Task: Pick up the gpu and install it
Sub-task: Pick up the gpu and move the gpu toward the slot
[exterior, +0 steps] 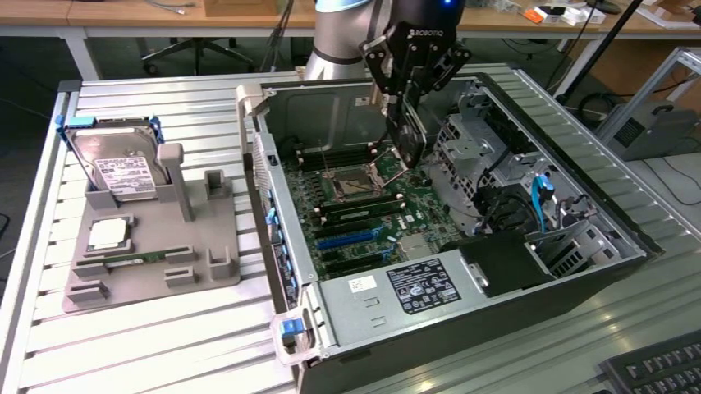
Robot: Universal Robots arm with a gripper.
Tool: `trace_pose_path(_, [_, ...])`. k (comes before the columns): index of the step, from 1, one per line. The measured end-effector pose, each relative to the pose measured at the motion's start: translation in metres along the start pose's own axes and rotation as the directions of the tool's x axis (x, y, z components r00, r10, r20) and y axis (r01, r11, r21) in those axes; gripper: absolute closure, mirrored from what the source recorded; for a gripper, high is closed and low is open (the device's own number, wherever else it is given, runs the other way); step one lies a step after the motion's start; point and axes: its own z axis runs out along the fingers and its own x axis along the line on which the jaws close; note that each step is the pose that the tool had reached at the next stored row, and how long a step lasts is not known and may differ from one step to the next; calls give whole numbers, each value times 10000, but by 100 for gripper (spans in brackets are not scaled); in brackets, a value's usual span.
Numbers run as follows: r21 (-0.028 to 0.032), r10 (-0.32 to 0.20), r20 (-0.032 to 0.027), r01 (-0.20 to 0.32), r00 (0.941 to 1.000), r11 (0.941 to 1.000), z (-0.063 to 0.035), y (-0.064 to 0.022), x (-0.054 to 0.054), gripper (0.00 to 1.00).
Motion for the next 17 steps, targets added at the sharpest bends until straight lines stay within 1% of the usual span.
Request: trace_pose_path(17, [21,0,2,0,10000,10000,13,7,-85,73])
